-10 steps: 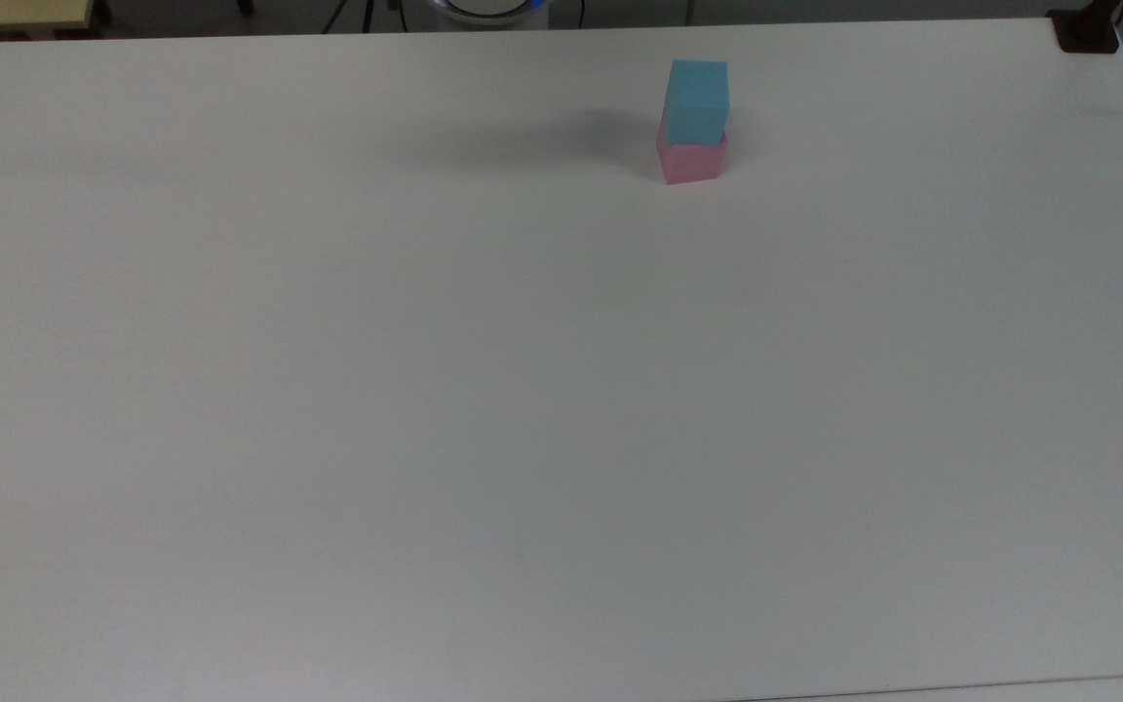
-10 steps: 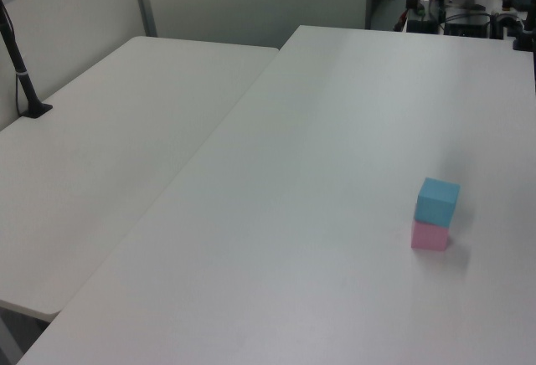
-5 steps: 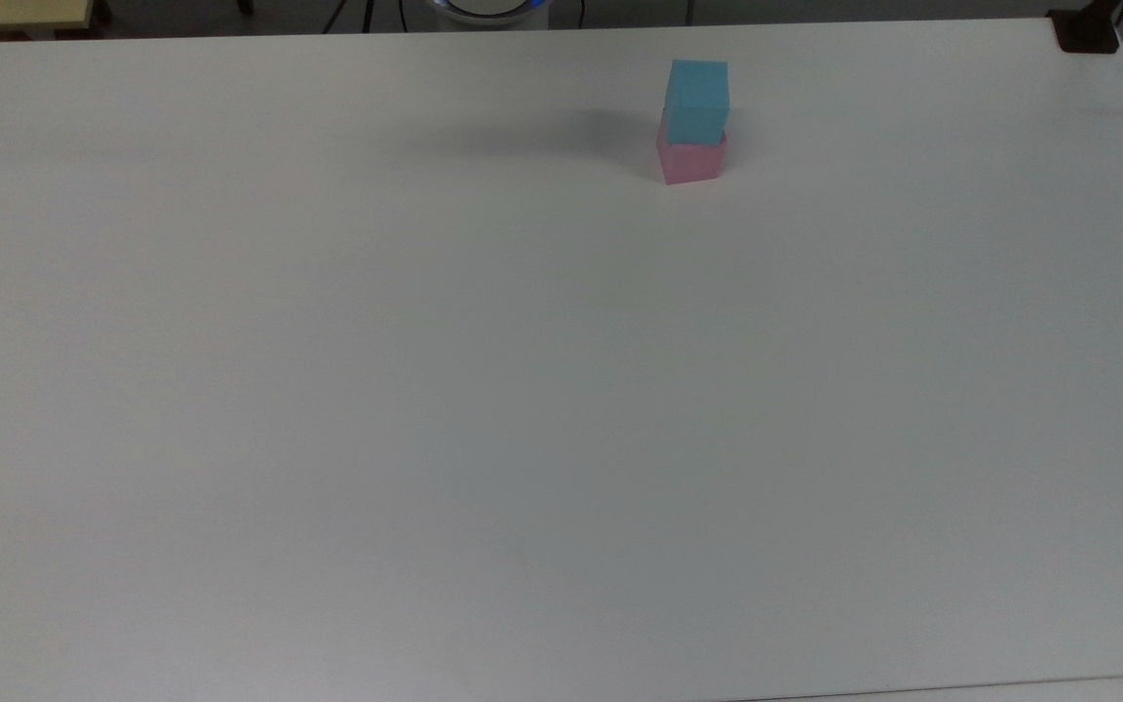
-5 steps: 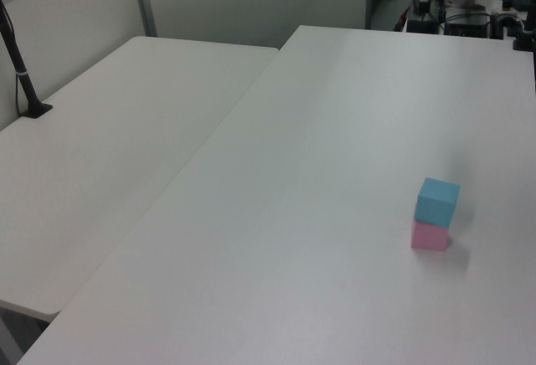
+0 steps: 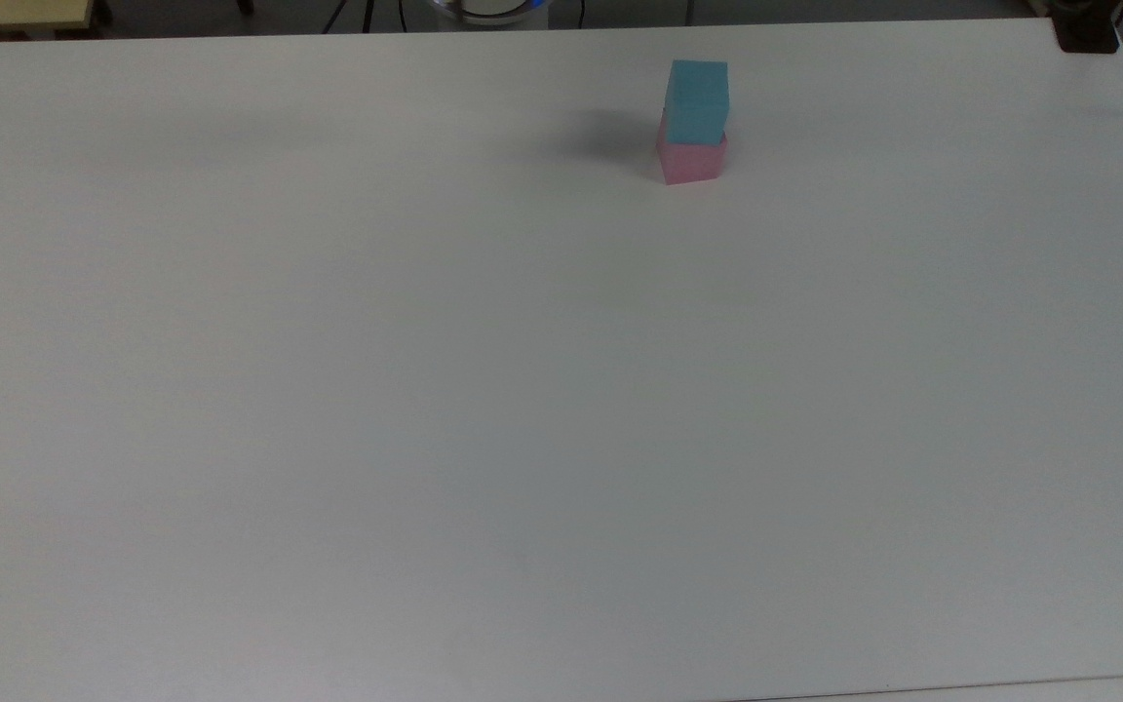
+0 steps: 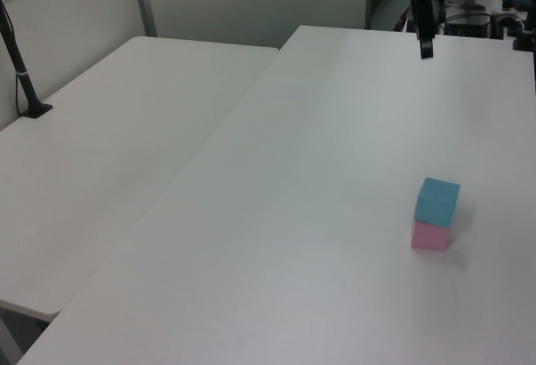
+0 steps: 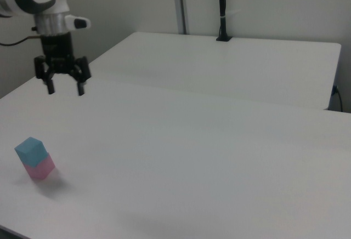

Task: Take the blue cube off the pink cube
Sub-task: 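Lower the open gripper around the light-blue cube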

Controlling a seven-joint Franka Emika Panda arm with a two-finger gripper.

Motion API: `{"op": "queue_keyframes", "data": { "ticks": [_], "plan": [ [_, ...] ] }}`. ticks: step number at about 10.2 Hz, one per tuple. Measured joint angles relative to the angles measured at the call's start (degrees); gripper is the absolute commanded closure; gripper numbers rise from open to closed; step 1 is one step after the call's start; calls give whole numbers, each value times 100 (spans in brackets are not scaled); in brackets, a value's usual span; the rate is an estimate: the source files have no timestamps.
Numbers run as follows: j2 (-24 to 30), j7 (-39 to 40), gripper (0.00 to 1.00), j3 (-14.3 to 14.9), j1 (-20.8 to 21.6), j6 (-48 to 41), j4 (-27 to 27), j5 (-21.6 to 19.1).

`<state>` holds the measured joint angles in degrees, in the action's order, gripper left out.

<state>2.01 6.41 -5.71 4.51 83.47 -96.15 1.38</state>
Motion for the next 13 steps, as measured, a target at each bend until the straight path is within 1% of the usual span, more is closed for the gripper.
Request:
{"op": "queue_keyframes", "data": {
  "ticks": [1, 2, 3, 4, 7, 8, 10, 13],
  "plan": [
    [-5, -403, 3, -149, 105, 94, -215, -317],
    [-11, -632, 3, -271, 124, 262, -455, -691],
    [-17, -691, 3, -363, 124, 430, -708, -1076],
    [-21, -759, 3, -531, 123, 623, -986, -1268],
    [-23, -1697, 3, -1398, 142, 1911, -1977, -1327],
    [-21, -1843, 3, -1560, 157, 2034, -2151, -1324],
    [-21, -1894, 3, -1613, 156, 2052, -2245, -1307],
    [-100, -2018, 2, -1611, 152, 2193, -2370, -980]
  ]
}}
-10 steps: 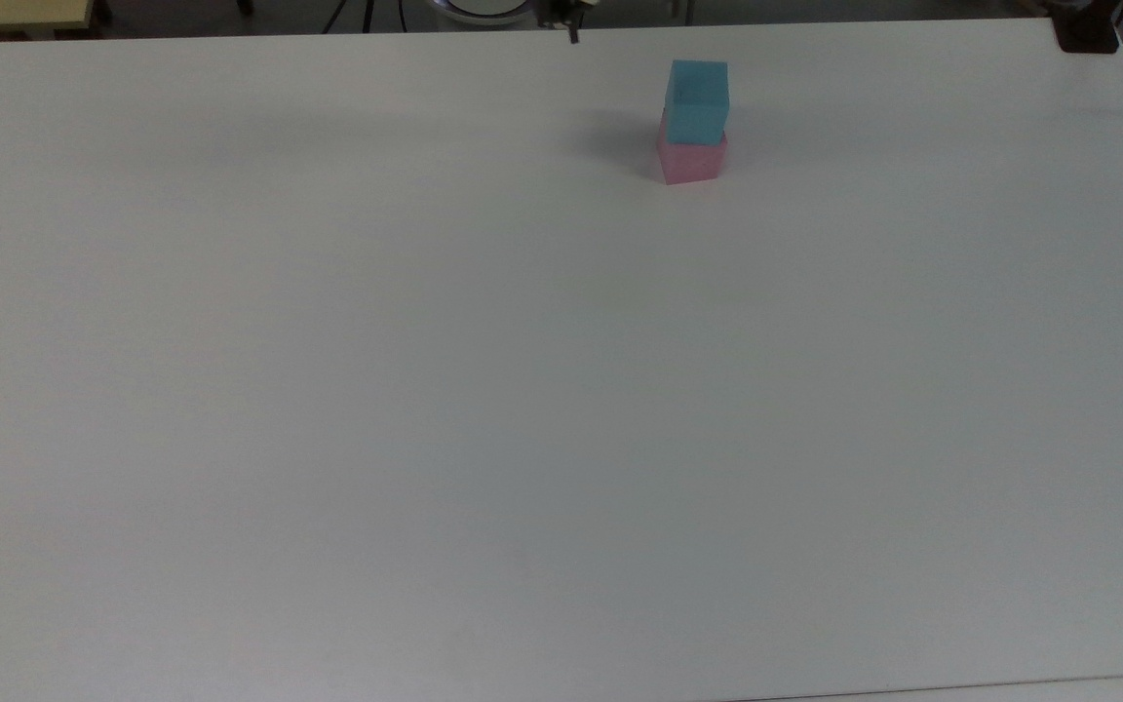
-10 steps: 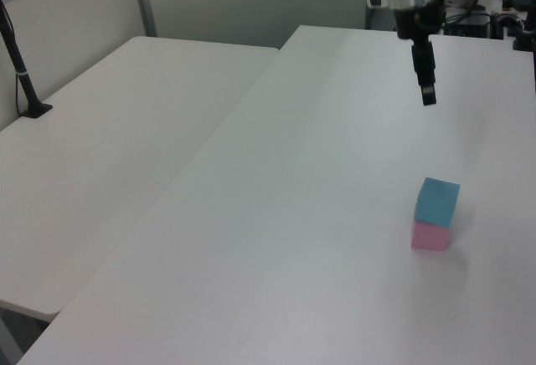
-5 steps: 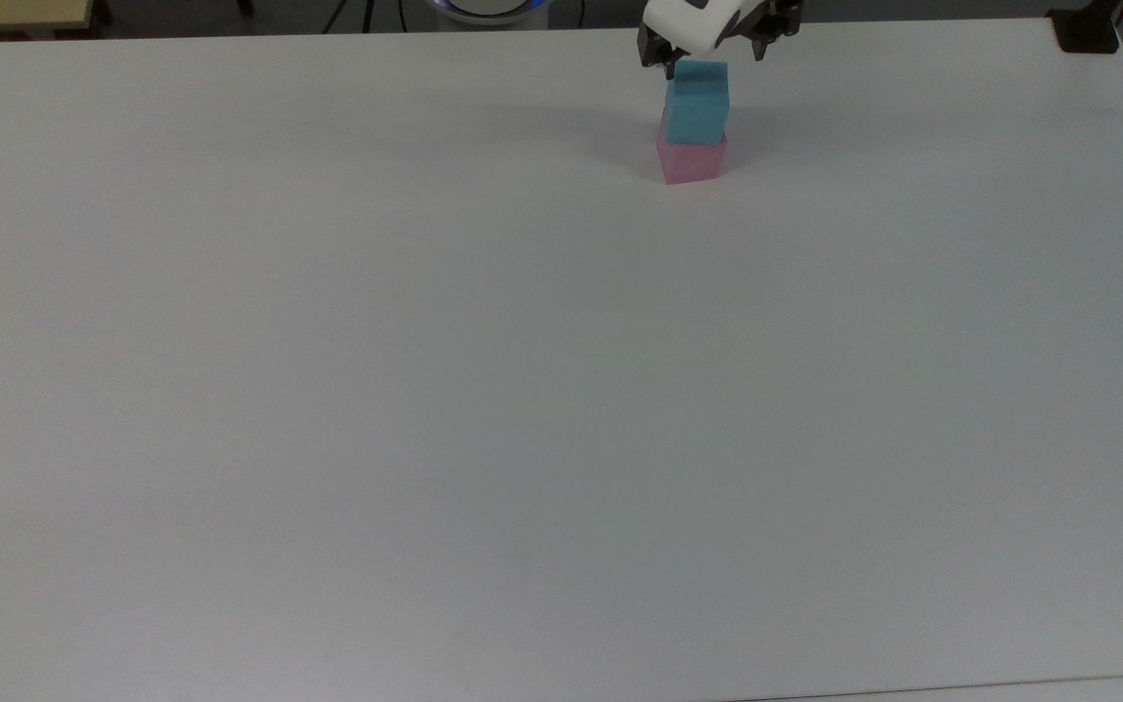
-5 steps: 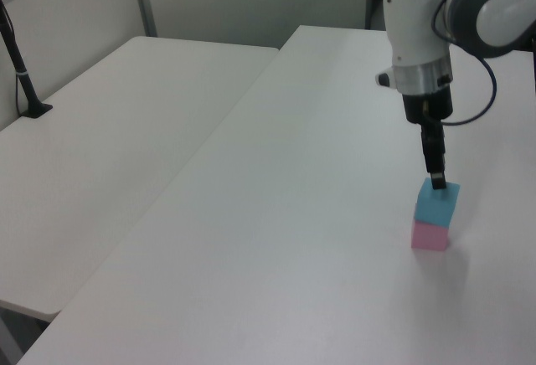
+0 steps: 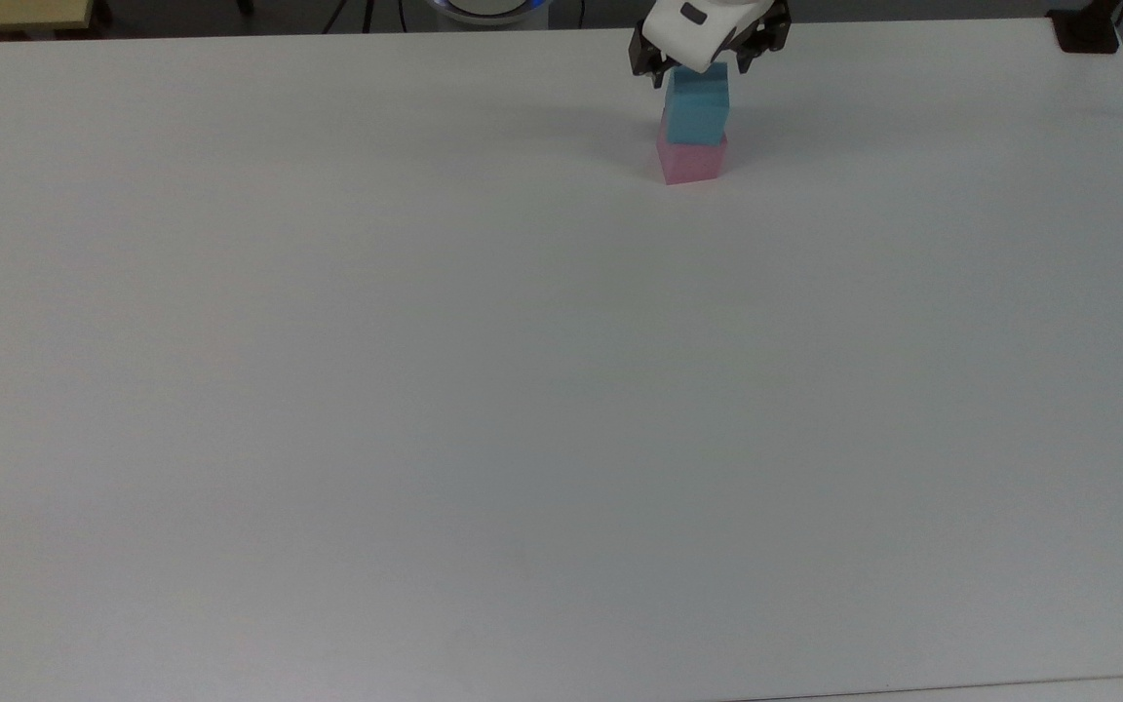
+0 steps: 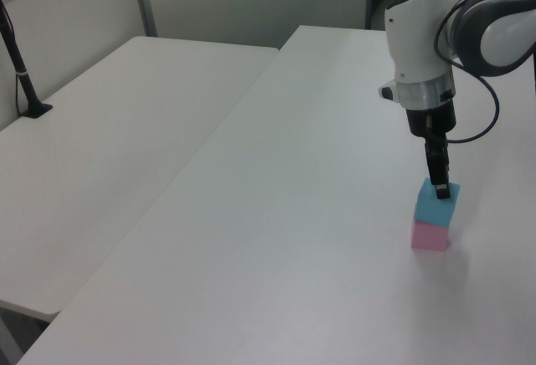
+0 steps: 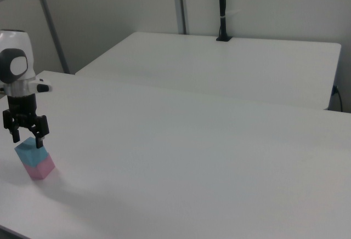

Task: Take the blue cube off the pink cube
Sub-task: 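Lower the open gripper around the light-blue cube, then close the gripper on the blue cube and lift it off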

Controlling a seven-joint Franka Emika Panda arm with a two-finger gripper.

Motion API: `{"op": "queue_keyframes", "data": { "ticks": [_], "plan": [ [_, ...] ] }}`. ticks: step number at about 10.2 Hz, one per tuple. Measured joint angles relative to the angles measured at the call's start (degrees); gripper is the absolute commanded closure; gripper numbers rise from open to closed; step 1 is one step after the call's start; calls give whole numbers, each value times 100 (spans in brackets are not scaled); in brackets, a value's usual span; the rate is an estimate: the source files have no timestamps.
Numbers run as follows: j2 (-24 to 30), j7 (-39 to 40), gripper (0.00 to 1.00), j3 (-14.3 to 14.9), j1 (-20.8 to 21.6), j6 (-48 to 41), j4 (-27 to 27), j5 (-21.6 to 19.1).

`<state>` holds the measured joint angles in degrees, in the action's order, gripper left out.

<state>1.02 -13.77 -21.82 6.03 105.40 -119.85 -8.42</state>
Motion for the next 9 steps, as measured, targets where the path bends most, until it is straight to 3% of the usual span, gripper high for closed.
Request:
{"op": "queue_keyframes", "data": {
  "ticks": [1, 3, 4, 9],
  "plan": [
    [-45, -150, 4, 0, 6, 156, -95, 145],
    [-182, -508, 62, -10, 131, 529, -196, 305],
    [-213, -617, 79, -12, 218, 563, -196, 361],
    [-166, -623, 79, 0, 83, 516, 145, 408]
  ]
}}
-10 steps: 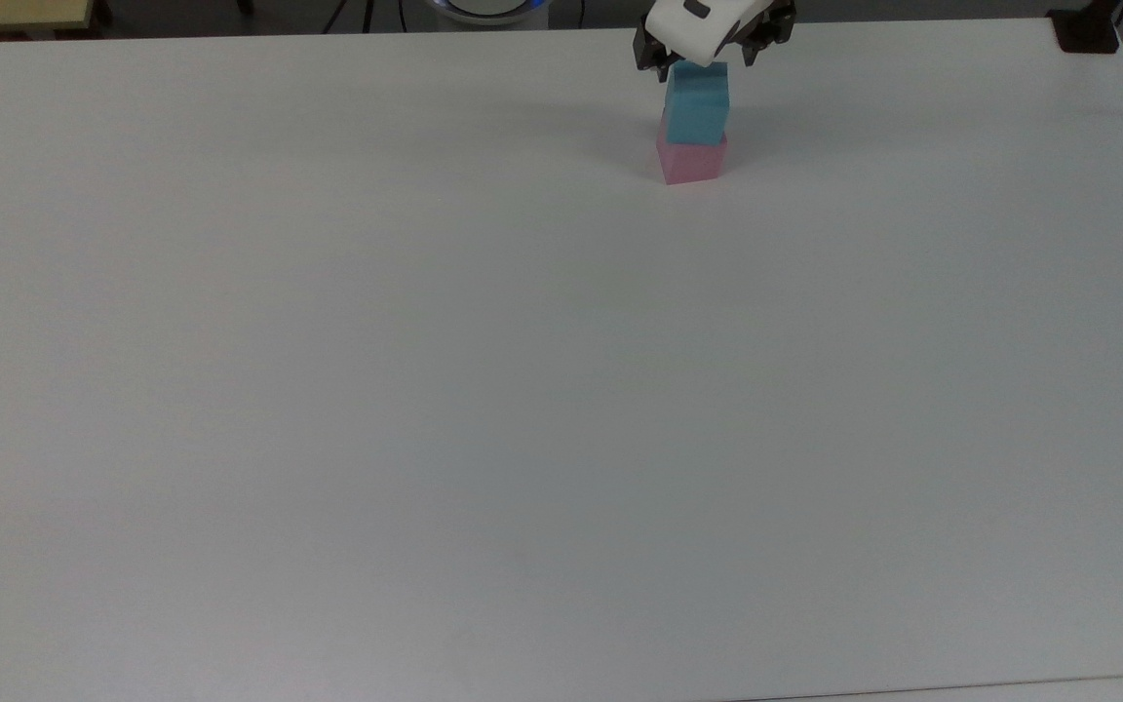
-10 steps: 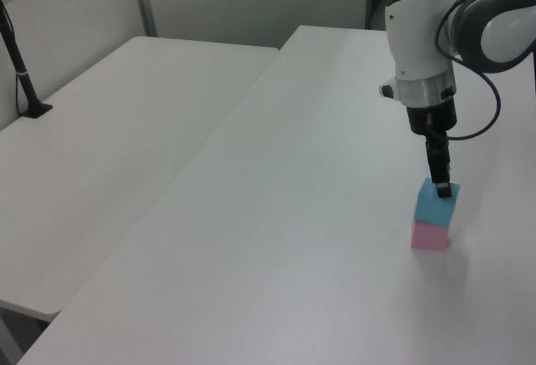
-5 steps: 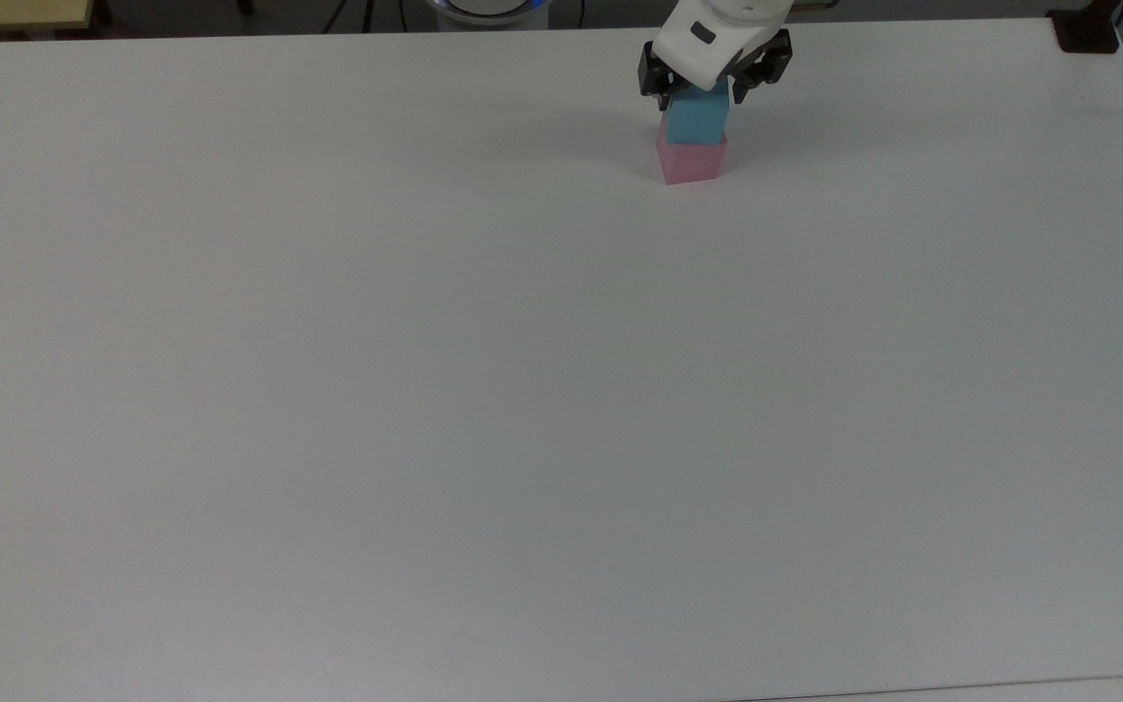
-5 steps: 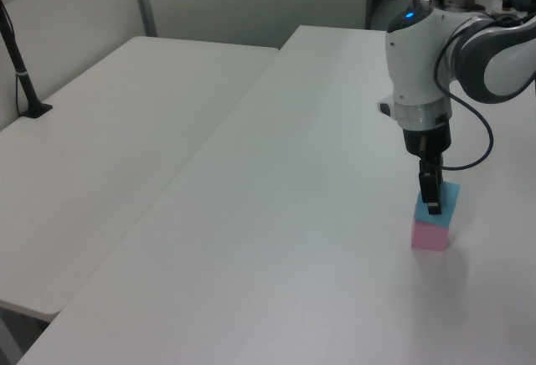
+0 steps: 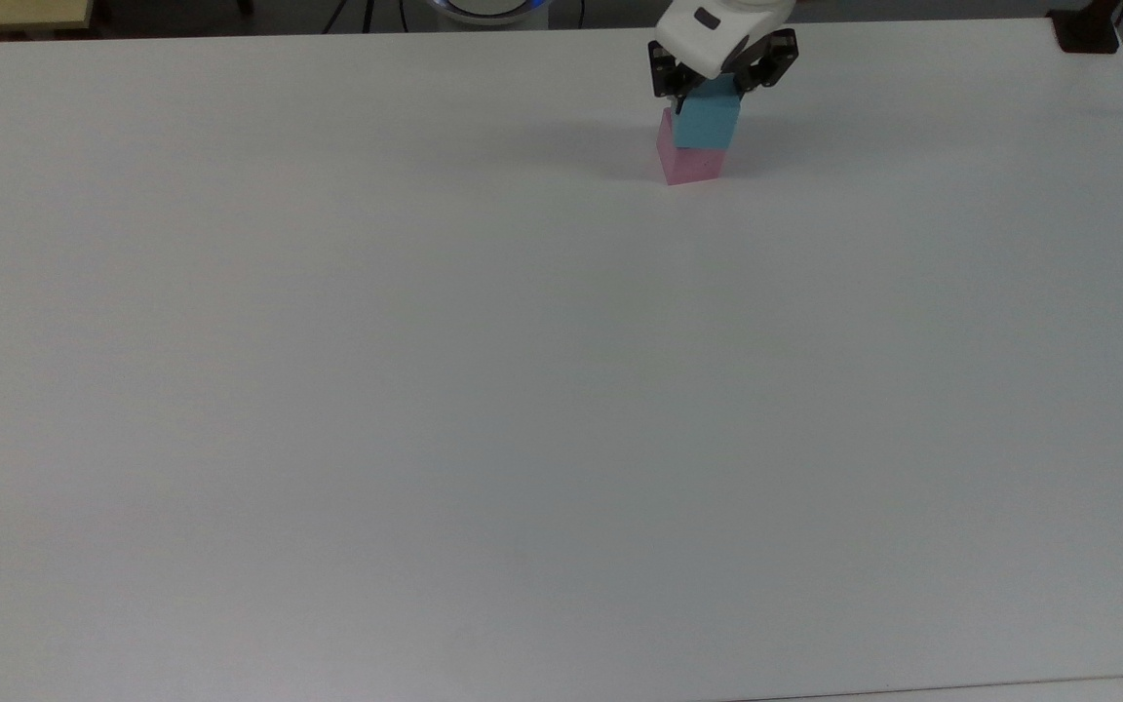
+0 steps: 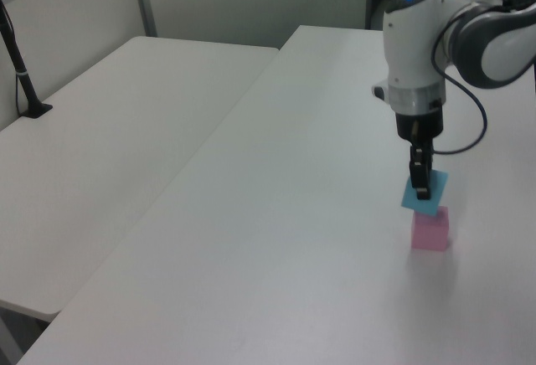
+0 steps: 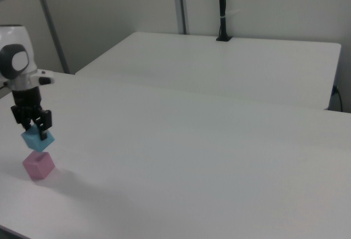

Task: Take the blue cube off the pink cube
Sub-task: 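Close the gripper on the blue cube and lift it off, then carry the blue cube away from the pink cube and lower it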

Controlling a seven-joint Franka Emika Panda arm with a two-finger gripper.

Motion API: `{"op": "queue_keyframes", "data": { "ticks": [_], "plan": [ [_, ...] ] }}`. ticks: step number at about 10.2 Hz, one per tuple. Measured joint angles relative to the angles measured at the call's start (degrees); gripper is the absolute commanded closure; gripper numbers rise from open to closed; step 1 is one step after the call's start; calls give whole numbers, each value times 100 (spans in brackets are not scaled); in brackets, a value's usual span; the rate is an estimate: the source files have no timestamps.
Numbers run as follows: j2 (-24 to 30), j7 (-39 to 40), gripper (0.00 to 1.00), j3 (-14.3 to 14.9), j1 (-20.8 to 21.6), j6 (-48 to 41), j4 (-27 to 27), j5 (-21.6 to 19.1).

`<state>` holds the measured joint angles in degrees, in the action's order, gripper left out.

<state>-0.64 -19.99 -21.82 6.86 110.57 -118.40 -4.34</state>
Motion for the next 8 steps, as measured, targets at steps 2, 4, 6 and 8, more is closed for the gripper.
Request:
{"op": "queue_keyframes", "data": {
  "ticks": [2, 4, 6, 8],
  "plan": [
    [0, 647, 79, 20, -622, -201, 447, 16],
    [-126, 1588, 79, 82, -1312, -290, 829, 17],
    [-522, 2322, 79, 567, -1569, -311, 1201, 296],
    [-1275, 2626, 79, 1098, -1581, -311, 1746, 676]
  ]
}}
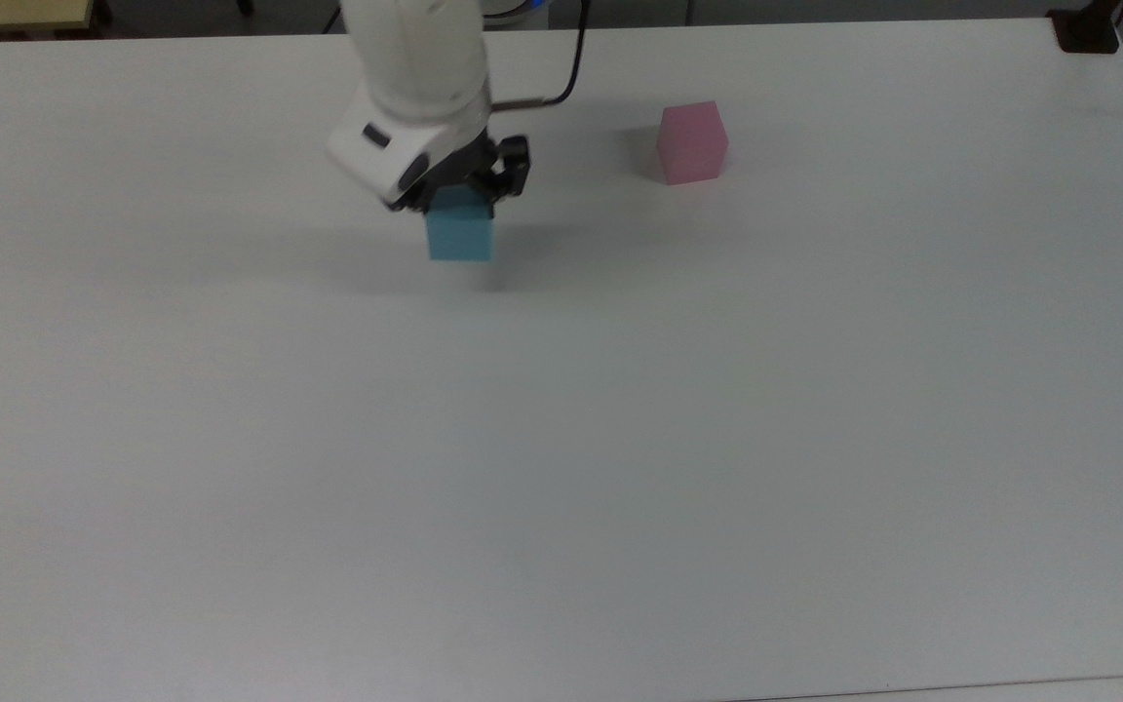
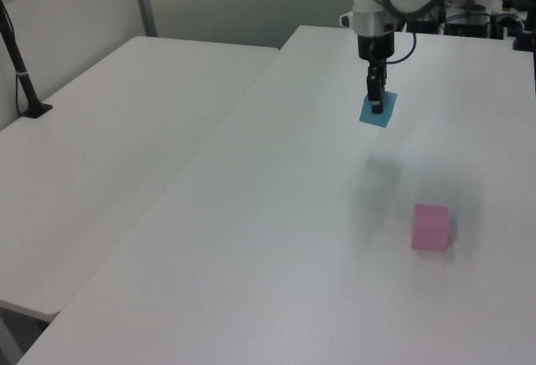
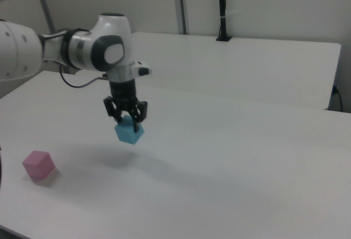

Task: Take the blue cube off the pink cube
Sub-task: 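Carry the blue cube away from the pink cube and lower it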

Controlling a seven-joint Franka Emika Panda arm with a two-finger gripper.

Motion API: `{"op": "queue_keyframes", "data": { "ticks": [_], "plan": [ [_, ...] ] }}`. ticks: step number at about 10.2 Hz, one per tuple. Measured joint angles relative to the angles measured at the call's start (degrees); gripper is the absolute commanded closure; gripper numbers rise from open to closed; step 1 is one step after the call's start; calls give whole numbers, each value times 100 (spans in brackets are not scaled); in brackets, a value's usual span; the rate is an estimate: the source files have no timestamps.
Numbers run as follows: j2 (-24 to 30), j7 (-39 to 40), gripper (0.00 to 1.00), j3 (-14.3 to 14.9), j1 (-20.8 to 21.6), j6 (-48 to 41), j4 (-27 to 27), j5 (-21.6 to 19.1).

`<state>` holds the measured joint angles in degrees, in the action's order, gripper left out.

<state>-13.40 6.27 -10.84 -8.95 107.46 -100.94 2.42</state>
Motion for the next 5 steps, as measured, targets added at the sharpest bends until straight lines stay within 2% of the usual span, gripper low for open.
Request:
{"op": "queue_keyframes", "data": {
  "ticks": [1, 3, 4, 5],
  "plan": [
    [-445, 4, 79, 89, 3, 0, 287, 221],
    [-1002, 4, 79, 130, 4, 113, 579, 454],
    [-1123, 4, 42, 135, 4, 164, 607, 495],
    [-1203, 4, 0, 139, 4, 228, 615, 496]
  ]
}}
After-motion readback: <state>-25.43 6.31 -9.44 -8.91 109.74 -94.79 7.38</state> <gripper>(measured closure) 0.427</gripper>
